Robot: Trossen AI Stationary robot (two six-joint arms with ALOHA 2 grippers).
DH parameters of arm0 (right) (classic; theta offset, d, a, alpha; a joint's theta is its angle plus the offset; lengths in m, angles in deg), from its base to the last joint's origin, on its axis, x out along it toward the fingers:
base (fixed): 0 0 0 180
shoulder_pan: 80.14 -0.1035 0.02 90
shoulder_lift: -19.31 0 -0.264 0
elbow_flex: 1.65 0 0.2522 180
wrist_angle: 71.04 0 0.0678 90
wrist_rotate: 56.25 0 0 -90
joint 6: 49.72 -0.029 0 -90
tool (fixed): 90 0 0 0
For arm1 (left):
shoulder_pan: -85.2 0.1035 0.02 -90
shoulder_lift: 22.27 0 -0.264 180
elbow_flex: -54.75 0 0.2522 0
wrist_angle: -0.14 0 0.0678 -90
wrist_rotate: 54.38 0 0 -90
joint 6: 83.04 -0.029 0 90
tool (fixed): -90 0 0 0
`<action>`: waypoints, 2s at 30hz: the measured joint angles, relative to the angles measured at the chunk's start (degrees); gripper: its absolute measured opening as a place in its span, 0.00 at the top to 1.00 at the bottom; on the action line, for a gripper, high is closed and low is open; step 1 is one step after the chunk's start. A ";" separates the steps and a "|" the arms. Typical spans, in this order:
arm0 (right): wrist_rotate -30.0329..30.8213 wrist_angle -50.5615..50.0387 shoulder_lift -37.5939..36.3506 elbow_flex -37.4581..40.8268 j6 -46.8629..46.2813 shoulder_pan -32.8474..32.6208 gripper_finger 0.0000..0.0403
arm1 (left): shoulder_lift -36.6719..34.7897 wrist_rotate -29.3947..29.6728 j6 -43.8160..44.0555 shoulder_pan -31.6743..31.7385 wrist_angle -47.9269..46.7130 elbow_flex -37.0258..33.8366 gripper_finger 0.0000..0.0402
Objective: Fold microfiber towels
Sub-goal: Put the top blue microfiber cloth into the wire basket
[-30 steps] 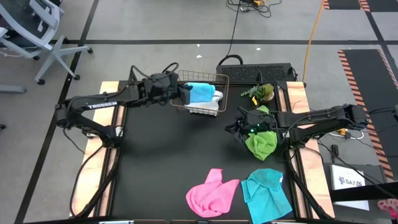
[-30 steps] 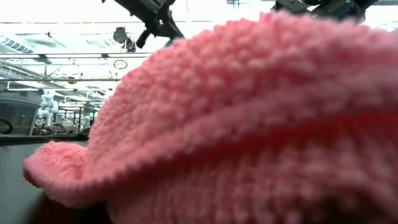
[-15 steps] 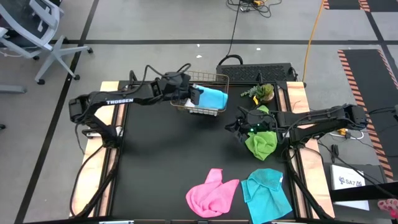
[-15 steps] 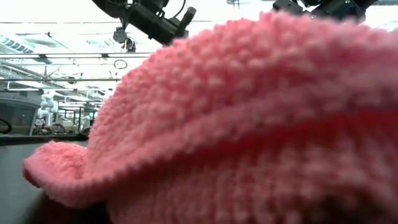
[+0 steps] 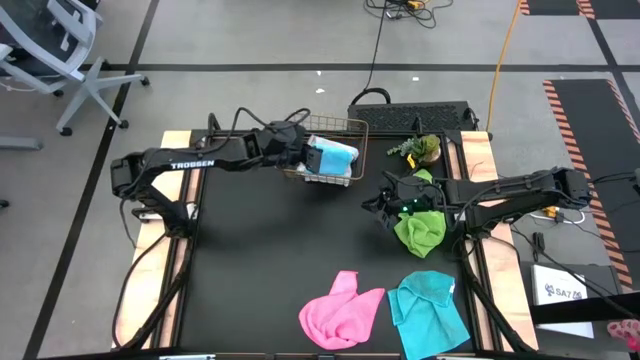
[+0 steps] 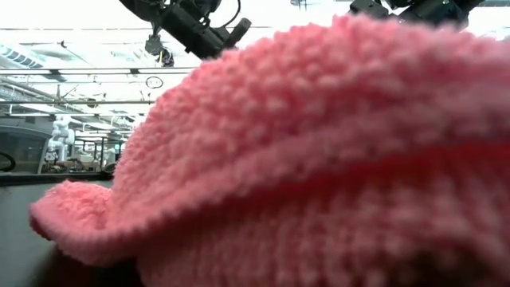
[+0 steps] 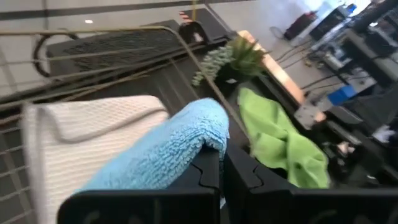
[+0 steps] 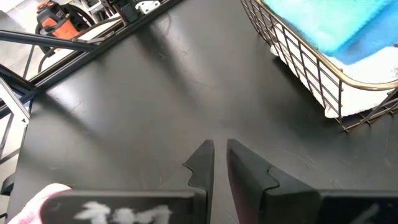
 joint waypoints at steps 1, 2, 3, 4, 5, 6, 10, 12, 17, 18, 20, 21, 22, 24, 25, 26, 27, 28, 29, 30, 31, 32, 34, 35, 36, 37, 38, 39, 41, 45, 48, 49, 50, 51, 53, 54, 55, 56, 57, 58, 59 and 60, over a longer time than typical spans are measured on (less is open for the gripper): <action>0.00 -0.01 0.00 0.00 0.00 0.00 0.92 | 0.00 -0.37 0.43 -0.36 0.28 0.00 1.00; -0.01 0.00 0.00 0.00 -0.01 0.00 0.92 | 0.00 -0.66 0.60 -0.72 0.41 0.00 1.00; -0.02 -0.02 0.00 0.00 -0.02 0.00 0.92 | 0.01 -0.65 0.63 -1.09 0.33 0.00 1.00; -0.02 0.00 0.00 0.00 -0.01 0.00 0.92 | 0.24 -0.35 0.69 -1.43 0.30 0.00 1.00; -0.02 0.00 0.00 0.00 0.00 0.00 0.92 | 0.64 0.18 0.74 -1.78 0.50 0.02 1.00; -0.02 0.00 0.00 0.00 0.02 0.00 0.92 | 0.92 0.41 0.78 -1.93 0.36 0.02 1.00; -0.03 0.00 0.00 0.00 0.00 -0.01 0.92 | 2.57 0.59 0.80 -1.66 1.71 0.02 1.00; -0.04 -0.04 0.02 0.00 -0.02 -0.04 0.92 | 3.12 0.27 0.80 -0.88 1.02 -0.08 1.00; -0.04 -0.08 0.02 -0.01 -0.20 -0.02 0.92 | 5.04 -2.43 0.80 1.08 3.99 -0.17 1.00; -0.04 -0.21 0.03 -0.02 -0.18 -0.02 0.92 | 5.56 -2.71 0.80 1.49 5.26 0.01 1.00; -0.04 -0.15 0.04 0.00 -0.17 -0.07 0.92 | 6.03 -3.25 0.80 2.79 4.74 0.11 1.00; -0.04 -0.04 0.02 0.00 -0.15 -0.07 0.92 | 6.22 -4.14 0.81 3.54 3.89 -0.10 1.00; -0.04 -0.02 0.02 0.00 -0.11 -0.07 0.92 | 6.87 -4.71 0.80 4.15 4.20 -0.10 1.00; -0.04 -0.04 0.02 0.00 -0.07 -0.04 0.92 | 8.12 -5.89 0.92 5.23 4.92 0.02 1.00; -0.04 -0.04 0.02 0.00 -0.07 -0.04 0.92 | 8.58 -6.90 1.03 5.78 4.57 0.00 1.00; -0.03 -0.02 0.02 -0.02 -0.08 -0.04 0.92 | 9.22 -7.77 1.06 6.28 4.71 0.00 1.00; -0.01 -0.02 0.02 -0.01 -0.07 -0.04 0.92 | 10.05 -8.41 1.06 6.61 5.33 0.00 1.00; 0.05 -0.02 0.02 0.00 -0.07 -0.04 0.92 | 10.83 -9.04 1.06 6.96 5.89 0.00 1.00; 0.07 -0.02 0.02 -0.01 -0.11 -0.04 0.92 | 11.52 -9.62 1.08 7.45 6.09 0.00 1.00; 0.11 -0.02 0.02 0.00 -0.20 -0.04 0.92 | 12.20 -10.29 1.09 7.94 6.30 0.00 1.00; 0.13 -0.02 0.02 0.00 -0.20 -0.04 0.92 | 12.86 -10.69 1.10 8.34 6.99 0.00 1.00; 0.15 -0.02 0.02 -0.02 -0.22 -0.04 0.92 | 13.41 -11.06 1.15 8.78 7.71 -0.01 1.00; 0.15 -0.02 0.02 -0.02 -0.44 -0.02 0.92 | 14.18 -11.40 1.14 9.72 7.82 0.00 1.00; 0.16 0.00 0.02 -0.01 -0.71 -0.02 0.92 | 14.56 -11.45 1.03 10.23 8.04 0.00 1.00; 0.17 -0.01 0.02 -0.01 -1.00 -0.02 0.92 | 14.79 -11.47 0.91 10.75 7.96 0.00 1.00; 0.17 -0.02 0.02 -0.01 -1.25 -0.02 0.92 | 14.83 -11.56 0.84 11.35 7.68 -0.02 1.00; 0.17 -0.02 0.02 -0.02 -1.42 -0.02 0.92 | 14.84 -11.56 0.81 11.93 7.56 -0.02 1.00; 0.20 0.00 0.02 0.00 -1.51 -0.02 0.92 | 14.81 -11.52 0.62 12.45 7.52 -0.02 1.00; 0.19 -0.02 0.02 0.00 -1.53 -0.02 0.92 | 14.80 -11.10 -0.26 13.38 6.65 0.00 1.00; 0.20 0.00 0.02 -0.01 -1.53 -0.02 0.92 | 14.80 -9.52 -1.81 14.50 3.67 0.00 0.99; 0.22 -0.02 0.02 0.00 -1.53 -0.02 0.92 | 14.80 -8.47 -3.37 14.55 2.53 0.00 0.97; 0.22 -0.02 0.02 0.00 -1.53 -0.02 0.92 | 14.80 -8.41 -4.15 14.53 2.67 0.00 0.96; 0.22 0.00 0.02 0.00 -1.53 -0.02 0.92 | 14.80 -8.19 -5.18 14.44 3.03 0.00 0.95; 0.24 0.00 0.02 0.00 -1.54 -0.02 0.92 | 14.80 -7.76 -6.15 14.32 3.36 0.00 0.94; 0.22 0.00 0.02 -0.02 -1.55 -0.02 0.92 | 14.80 -7.08 -8.29 13.91 3.14 0.00 0.92; 0.24 0.00 0.02 0.00 -1.55 -0.02 0.92 | 14.80 -7.05 -9.17 13.71 3.24 0.00 0.90; 0.24 0.00 0.02 -0.01 -1.55 -0.02 0.92 | 14.80 -7.03 -9.78 13.50 3.50 0.00 0.88; 0.24 -0.01 0.02 -0.02 -1.55 -0.02 0.92 | 14.80 -6.79 -10.17 13.17 3.67 0.00 0.86; 0.22 0.00 0.02 0.00 -1.55 -0.02 0.92 | 14.80 -5.95 -10.48 12.84 3.65 0.00 0.83; 0.23 -0.01 0.02 -0.01 -1.55 -0.02 0.92 | 14.80 -5.12 -10.81 12.64 3.48 0.00 0.80; 0.23 -0.01 0.02 0.00 -1.60 -0.02 0.92 | 14.80 -4.47 -11.13 12.44 3.27 0.00 0.76; 0.24 0.00 0.02 -0.01 -1.80 -0.02 0.92 | 14.80 -4.11 -11.25 12.27 3.14 0.00 0.73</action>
